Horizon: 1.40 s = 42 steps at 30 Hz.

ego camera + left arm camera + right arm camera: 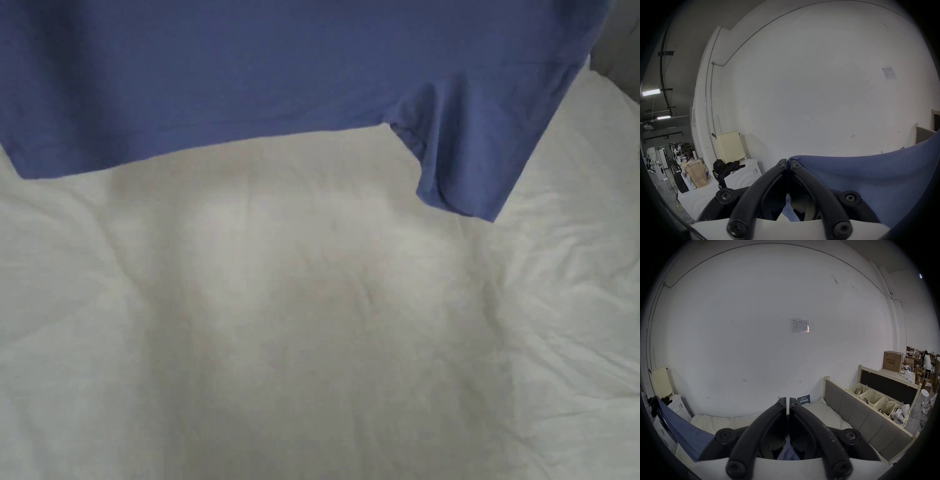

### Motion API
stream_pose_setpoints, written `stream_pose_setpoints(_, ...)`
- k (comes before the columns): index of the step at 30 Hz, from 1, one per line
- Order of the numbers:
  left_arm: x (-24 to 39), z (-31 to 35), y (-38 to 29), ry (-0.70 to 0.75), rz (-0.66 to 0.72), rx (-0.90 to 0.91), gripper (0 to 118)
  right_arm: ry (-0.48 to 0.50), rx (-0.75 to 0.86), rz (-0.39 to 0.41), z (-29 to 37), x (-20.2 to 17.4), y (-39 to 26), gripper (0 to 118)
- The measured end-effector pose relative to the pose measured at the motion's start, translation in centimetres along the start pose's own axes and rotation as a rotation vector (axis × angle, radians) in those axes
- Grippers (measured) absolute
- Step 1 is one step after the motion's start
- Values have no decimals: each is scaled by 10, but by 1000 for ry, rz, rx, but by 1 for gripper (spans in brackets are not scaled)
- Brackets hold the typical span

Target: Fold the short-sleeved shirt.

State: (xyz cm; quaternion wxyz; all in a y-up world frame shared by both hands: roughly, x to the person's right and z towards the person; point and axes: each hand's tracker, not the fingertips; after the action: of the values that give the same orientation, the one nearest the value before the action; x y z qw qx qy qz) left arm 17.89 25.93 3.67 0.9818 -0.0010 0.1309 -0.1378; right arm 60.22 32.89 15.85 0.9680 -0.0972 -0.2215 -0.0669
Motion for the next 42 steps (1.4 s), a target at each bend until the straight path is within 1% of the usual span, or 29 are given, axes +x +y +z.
stream_pose_setpoints(2, 7, -18, -4, 2, 44, 15, 3, 33, 48, -13, -18, -4, 1, 5)
stream_pose_setpoints(4, 11, -34, -11, 1, 72, 24, 3, 29, 52, -11, -34, -9, -1, 5)
stream_pose_setpoints(8, 26, -57, -34, 3, 85, 24, 3, 30, 27, -49, -63, -14, -18, 5)
stream_pose_setpoints(11, 39, -68, -61, -10, 66, 8, 3, 30, 0, -37, -85, -18, -43, 5)
stream_pose_setpoints(13, 50, -74, -88, -30, 31, -37, 3, 29, -44, -13, -98, -19, -67, 5)
stream_pose_setpoints(16, 62, -77, -130, -69, 32, -121, 3, 48, -120, -32, -112, -12, -105, 5)
stream_pose_setpoints(19, 69, -72, -172, -115, 30, -199, 3, 38, -207, -17, -120, -4, -151, 5)
stream_pose_setpoints(21, 71, -62, -196, -134, 4, -236, 3, 41, -256, -14, -121, 3, -180, 5)
stream_pose_setpoints(24, 67, -37, -233, -170, -41, -288, 3, 50, -353, -8, -113, 19, -231, 5)
stream_pose_setpoints(26, 60, -15, -259, -190, -40, -340, 3, 56, -396, 4, -100, 30, -266, 5)
stream_pose_setpoints(28, 50, 9, -285, -212, -21, -388, 3, 69, -435, -9, -83, 44, -300, 5)
stream_pose_setpoints(30, 42, 38, -313, -230, -41, -408, 3, 81, -487, -31, -65, 59, -335, 5)
stream_pose_setpoints(32, 34, 74, -347, -259, -106, -441, 3, 80, -539, -28, -43, 77, -374, 5)
stream_pose_setpoints(34, 28, 106, -380, -303, -159, -491, 3, 84, -567, -7, -14, 93, -411, 5)
stream_pose_setpoints(36, 20, 135, -409, -341, -148, -543, 3, 77, -603, 13, 9, 110, -446, 5)
stream_pose_setpoints(38, 13, 173, -442, -365, -135, -572, 3, 56, -639, -1, 37, 127, -479, 5)
stream_pose_setpoints(40, 5, 217, -466, -388, -155, -591, 3, 50, -661, -4, 60, 143, -506, 5)
stream_pose_setpoints(41, 3, 231, -475, -396, -169, -608, 3, 46, -672, -1, 74, 146, -516, 5)
stream_pose_setpoints(42, -1, 247, -486, -396, -156, -615, 3, 47, -679, 0, 86, 151, -526, 5)
